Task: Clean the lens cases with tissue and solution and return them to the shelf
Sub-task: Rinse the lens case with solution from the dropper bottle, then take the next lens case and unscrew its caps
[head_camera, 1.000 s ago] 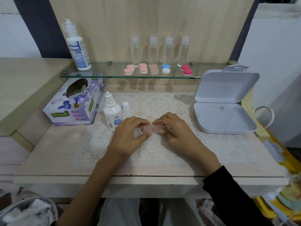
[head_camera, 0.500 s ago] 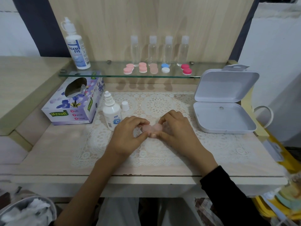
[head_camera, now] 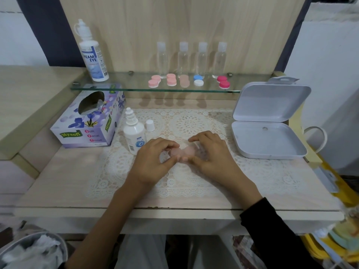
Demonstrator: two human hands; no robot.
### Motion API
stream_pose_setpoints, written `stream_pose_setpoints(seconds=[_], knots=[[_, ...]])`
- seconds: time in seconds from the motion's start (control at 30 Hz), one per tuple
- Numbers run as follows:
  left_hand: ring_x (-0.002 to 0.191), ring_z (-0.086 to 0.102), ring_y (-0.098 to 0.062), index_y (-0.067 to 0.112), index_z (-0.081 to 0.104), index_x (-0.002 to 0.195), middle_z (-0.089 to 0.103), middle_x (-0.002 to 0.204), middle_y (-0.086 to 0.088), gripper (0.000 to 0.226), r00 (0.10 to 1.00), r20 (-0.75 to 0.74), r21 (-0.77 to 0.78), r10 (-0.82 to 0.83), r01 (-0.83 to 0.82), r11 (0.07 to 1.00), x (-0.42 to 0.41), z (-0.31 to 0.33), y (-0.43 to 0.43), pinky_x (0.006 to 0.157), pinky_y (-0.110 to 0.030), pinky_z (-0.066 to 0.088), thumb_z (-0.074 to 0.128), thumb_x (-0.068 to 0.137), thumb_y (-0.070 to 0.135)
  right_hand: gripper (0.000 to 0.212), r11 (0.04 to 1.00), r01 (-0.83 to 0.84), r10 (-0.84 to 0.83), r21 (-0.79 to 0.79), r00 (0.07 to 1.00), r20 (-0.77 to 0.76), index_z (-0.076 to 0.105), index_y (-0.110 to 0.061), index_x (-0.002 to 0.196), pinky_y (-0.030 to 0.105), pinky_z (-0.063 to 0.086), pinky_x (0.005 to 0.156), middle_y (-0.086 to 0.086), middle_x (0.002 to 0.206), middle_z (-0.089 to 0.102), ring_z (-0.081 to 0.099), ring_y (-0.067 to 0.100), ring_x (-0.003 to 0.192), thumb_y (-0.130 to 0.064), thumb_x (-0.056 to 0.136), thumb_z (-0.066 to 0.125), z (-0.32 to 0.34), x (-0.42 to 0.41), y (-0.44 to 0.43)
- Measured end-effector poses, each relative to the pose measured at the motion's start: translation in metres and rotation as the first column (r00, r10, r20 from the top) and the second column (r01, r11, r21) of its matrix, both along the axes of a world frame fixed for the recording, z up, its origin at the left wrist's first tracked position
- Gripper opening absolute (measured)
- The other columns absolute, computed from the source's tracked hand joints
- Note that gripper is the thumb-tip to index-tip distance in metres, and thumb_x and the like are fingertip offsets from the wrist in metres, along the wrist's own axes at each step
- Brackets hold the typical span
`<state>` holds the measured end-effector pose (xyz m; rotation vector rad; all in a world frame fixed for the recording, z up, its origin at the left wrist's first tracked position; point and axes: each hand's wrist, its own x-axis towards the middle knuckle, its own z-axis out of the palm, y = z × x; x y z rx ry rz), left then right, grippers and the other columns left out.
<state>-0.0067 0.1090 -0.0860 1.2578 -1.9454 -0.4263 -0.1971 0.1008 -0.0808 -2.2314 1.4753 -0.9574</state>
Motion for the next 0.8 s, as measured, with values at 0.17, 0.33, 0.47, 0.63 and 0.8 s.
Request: stream_pose_setpoints(seconds=[0.17, 0.33, 0.47, 0.63, 0.8], knots=[[0.093, 0.059, -0.008, 0.019, 0.069, 0.102, 0.066, 0.096, 0.01, 0.042, 1.0, -0.001, 0.004, -0.002, 0.002, 1.0, 0.0, 0.0002, -0.0002, 0.084, -0.031, 0.049, 0.06, 0.073, 0.048, 0.044, 1.0, -0.001, 0.001, -0.01, 1.0, -0.006, 0.071, -0.024, 0.1, 0.037, 0.035, 0.093, -0.011, 0.108, 0.056, 0.046, 0.012, 0.105, -0.057, 0.074, 0.056, -0.0014, 0.0005, -0.0004], [0.092, 0.059, -0.009, 0.019, 0.069, 0.102, 0.066, 0.097, 0.009, 0.042, 1.0, 0.005, 0.0, 0.0, 0.0, 1.0, 0.0, 0.0001, -0.0001, 0.083, -0.033, 0.05, 0.059, 0.073, 0.048, 0.068, 1.0, 0.016, -0.016, -0.003, 0.999, -0.037, 0.067, -0.023, 0.103, 0.031, 0.033, 0.091, -0.011, 0.109, 0.054, 0.045, 0.01, 0.106, -0.076, 0.065, 0.048, -0.0002, 0.0001, -0.0004], [0.092, 0.059, -0.007, 0.02, 0.069, 0.102, 0.066, 0.096, 0.009, 0.044, 1.0, -0.005, 0.009, 0.001, -0.001, 1.0, -0.0006, 0.0023, 0.0019, 0.084, -0.028, 0.049, 0.057, 0.073, 0.051, 0.048, 1.0, -0.008, 0.007, -0.018, 0.998, -0.054, 0.066, -0.033, 0.116, 0.028, 0.024, 0.088, -0.014, 0.117, 0.053, 0.044, 0.01, 0.112, -0.056, 0.076, 0.054, -0.002, 0.0001, 0.002], [0.092, 0.06, -0.009, 0.019, 0.07, 0.102, 0.066, 0.096, 0.009, 0.041, 1.0, 0.007, 0.013, 0.006, -0.006, 1.0, -0.0014, 0.0032, 0.0012, 0.084, -0.03, 0.049, 0.062, 0.074, 0.048, 0.052, 0.999, 0.028, -0.03, -0.028, 0.996, -0.08, 0.068, -0.023, 0.1, 0.034, 0.034, 0.088, -0.01, 0.107, 0.055, 0.046, 0.012, 0.102, -0.065, 0.073, 0.054, -0.0026, 0.0018, -0.0012], [0.093, 0.059, -0.012, 0.018, 0.07, 0.103, 0.066, 0.097, 0.006, 0.038, 1.0, 0.013, 0.012, 0.008, -0.008, 1.0, -0.0011, 0.0037, 0.0026, 0.084, -0.035, 0.05, 0.064, 0.074, 0.041, 0.066, 0.999, 0.032, -0.033, -0.017, 0.998, -0.045, 0.061, -0.025, 0.105, 0.028, 0.031, 0.087, -0.013, 0.11, 0.052, 0.044, 0.008, 0.104, -0.076, 0.065, 0.047, -0.0003, 0.0028, 0.0013]])
